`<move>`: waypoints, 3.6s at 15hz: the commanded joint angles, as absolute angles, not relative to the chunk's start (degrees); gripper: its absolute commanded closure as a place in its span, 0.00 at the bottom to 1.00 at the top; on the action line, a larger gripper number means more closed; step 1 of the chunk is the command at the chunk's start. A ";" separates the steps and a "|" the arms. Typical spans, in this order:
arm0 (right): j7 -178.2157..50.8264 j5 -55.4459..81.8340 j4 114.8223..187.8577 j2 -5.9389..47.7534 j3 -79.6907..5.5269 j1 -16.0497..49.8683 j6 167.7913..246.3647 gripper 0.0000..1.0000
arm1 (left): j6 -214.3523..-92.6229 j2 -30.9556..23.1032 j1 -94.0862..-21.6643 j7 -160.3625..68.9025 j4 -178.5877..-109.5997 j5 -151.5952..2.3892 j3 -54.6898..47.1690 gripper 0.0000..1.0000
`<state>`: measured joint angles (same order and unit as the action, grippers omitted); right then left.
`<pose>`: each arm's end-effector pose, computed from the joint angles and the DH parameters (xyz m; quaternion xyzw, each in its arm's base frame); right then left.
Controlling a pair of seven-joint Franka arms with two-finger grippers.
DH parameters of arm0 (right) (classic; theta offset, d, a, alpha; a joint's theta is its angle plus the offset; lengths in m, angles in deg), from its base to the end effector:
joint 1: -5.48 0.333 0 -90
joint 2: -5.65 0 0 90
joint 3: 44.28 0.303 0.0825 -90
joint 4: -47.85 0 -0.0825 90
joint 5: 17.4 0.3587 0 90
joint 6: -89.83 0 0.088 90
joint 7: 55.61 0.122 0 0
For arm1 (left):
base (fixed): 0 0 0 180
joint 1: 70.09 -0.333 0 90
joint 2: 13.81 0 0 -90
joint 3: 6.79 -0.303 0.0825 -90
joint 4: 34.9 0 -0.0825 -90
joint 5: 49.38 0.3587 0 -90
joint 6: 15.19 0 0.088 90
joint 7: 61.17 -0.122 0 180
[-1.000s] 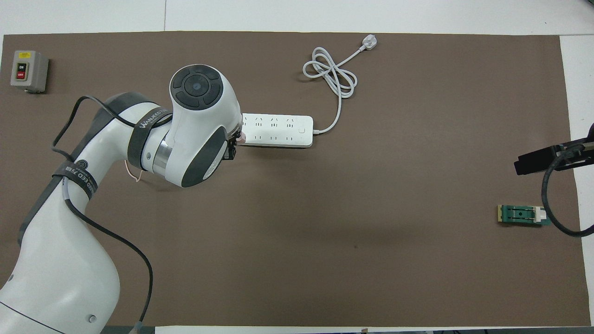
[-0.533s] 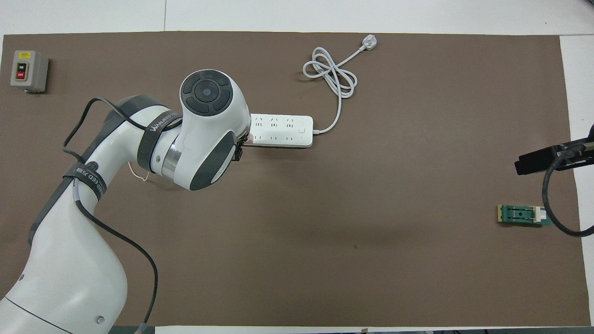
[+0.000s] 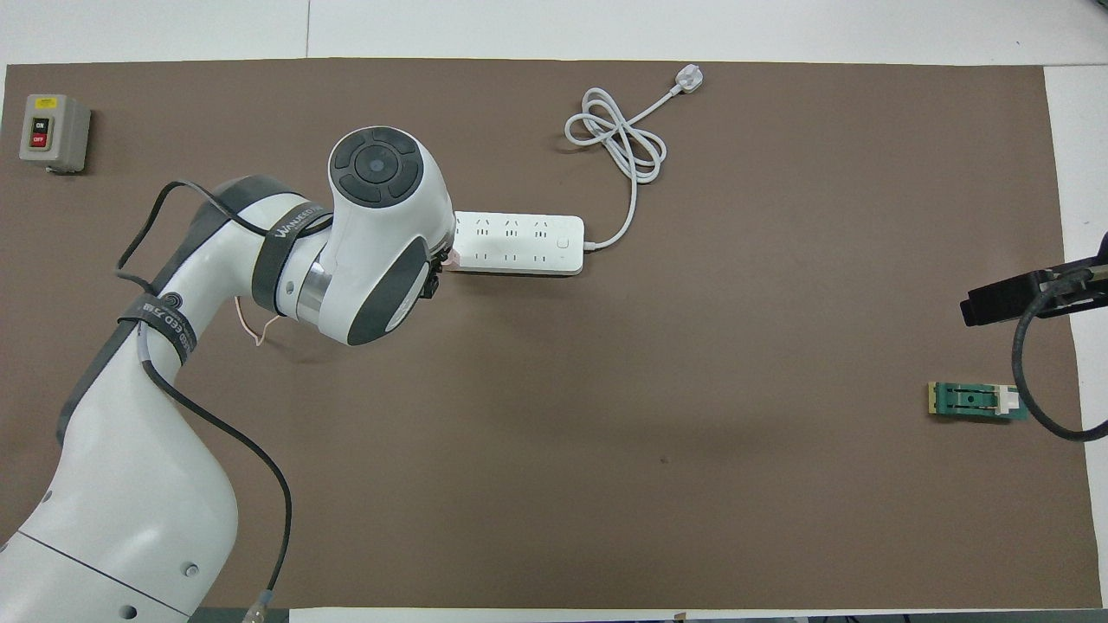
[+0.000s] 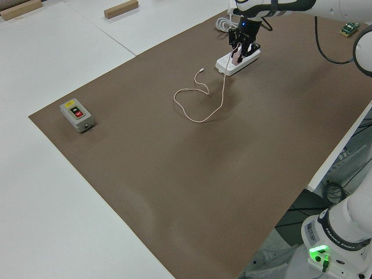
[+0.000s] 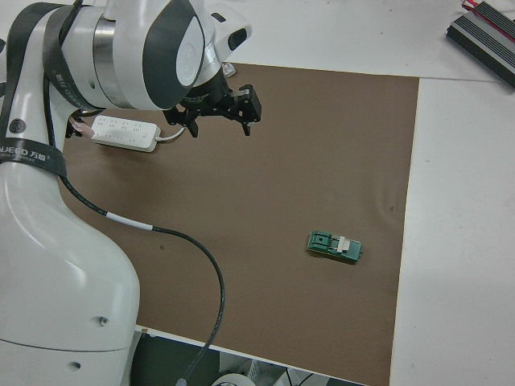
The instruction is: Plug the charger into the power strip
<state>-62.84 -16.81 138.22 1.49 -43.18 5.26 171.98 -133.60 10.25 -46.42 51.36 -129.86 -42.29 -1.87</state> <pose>0.4918 0.0093 0.6193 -0.9968 -0.0711 0.0351 0.0064 0.5679 -0.2941 0.3523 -0.7601 -0.6487 -0.0333 0.0162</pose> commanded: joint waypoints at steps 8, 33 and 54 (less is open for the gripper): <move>-63.96 -17.31 138.91 0.82 -42.79 4.61 172.71 0.00 | -132.17 11.77 -47.42 50.27 -128.06 -40.06 -1.51 1.00; -63.78 -17.40 139.43 0.38 -42.79 4.87 172.71 0.00 | -130.07 15.28 -45.13 50.54 -123.40 -40.85 -1.34 1.00; -63.52 -17.40 140.66 -0.23 -42.79 5.13 172.80 0.00 | -133.93 14.05 -45.75 49.92 -128.59 -40.50 -1.34 1.00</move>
<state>-62.84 -16.81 138.51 1.45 -43.10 5.31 171.98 -131.54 14.62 -45.71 50.33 -124.68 -40.99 -1.31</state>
